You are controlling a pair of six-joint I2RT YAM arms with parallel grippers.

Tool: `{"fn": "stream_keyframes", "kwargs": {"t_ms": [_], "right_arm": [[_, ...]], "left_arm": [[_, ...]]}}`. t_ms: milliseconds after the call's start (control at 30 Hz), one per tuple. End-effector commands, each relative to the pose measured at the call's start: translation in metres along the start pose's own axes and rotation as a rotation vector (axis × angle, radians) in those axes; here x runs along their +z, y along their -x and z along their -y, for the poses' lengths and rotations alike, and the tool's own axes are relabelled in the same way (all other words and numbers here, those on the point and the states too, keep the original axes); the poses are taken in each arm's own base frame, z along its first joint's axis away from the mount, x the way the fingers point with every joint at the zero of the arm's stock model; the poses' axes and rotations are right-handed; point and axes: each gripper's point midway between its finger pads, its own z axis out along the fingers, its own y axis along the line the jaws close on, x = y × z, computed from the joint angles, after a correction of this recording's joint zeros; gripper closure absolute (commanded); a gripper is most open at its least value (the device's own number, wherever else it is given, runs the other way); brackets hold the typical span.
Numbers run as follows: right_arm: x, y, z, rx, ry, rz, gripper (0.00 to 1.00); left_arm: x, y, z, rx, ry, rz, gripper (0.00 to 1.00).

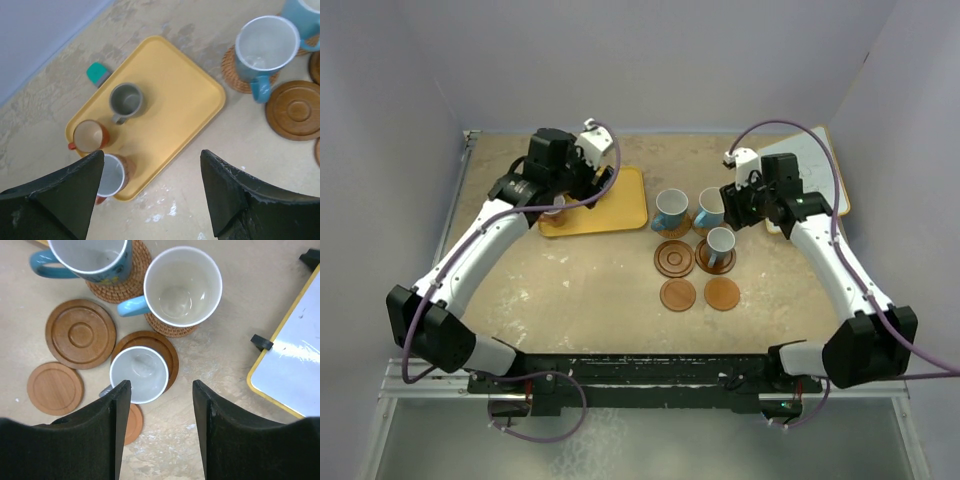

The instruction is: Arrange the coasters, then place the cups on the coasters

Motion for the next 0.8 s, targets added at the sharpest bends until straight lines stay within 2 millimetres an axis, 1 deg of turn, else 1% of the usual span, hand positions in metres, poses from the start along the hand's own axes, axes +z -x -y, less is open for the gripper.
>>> {"fn": "stream_keyframes", "kwargs": {"t_ms": [0, 100, 133, 167, 267, 300, 400, 500, 533, 633, 767], "right_arm": [[-0.033, 0.024, -0.012, 0.010, 0.041, 0.099, 0.45], [-0.043, 0.022, -0.022, 0.006, 0.079, 0.119, 0.44], [-0.043, 0.019, -0.027, 0.005, 0.103, 0.122, 0.44], [-0.045, 0.018, -0.031, 0.002, 0.119, 0.132, 0.45], [-0.047, 0.015, -0.037, -0.022, 0.146, 0.144, 0.44], [-0.048, 0.014, -0.037, -0.029, 0.147, 0.141, 0.44], [-0.049, 0.011, -0.041, -0.046, 0.166, 0.143, 0.44], [-0.048, 0.007, -0.043, -0.057, 0.178, 0.134, 0.45], [-0.047, 0.006, -0.042, -0.059, 0.173, 0.130, 0.44], [-0.045, 0.004, -0.041, -0.063, 0.168, 0.122, 0.44], [-0.043, 0.000, -0.038, -0.068, 0.157, 0.113, 0.45]], "left_arm": [[0.003, -0.013, -0.042, -0.059, 0.009, -0.018, 0.24], [0.011, -0.040, -0.077, -0.122, 0.010, -0.058, 0.23], [0.011, -0.050, -0.093, -0.147, 0.017, -0.071, 0.23], [0.014, -0.059, -0.103, -0.161, 0.013, -0.083, 0.23], [0.021, -0.079, -0.127, -0.161, 0.003, -0.122, 0.23], [0.027, -0.090, -0.134, -0.155, 0.001, -0.146, 0.23], [0.037, -0.112, -0.152, -0.158, -0.001, -0.184, 0.23], [0.047, -0.132, -0.163, -0.158, -0.031, -0.226, 0.25], [0.051, -0.138, -0.164, -0.157, -0.049, -0.241, 0.27], [0.062, -0.155, -0.163, -0.156, -0.102, -0.297, 0.33], [0.072, -0.166, -0.158, -0.152, -0.165, -0.336, 0.37]]}}
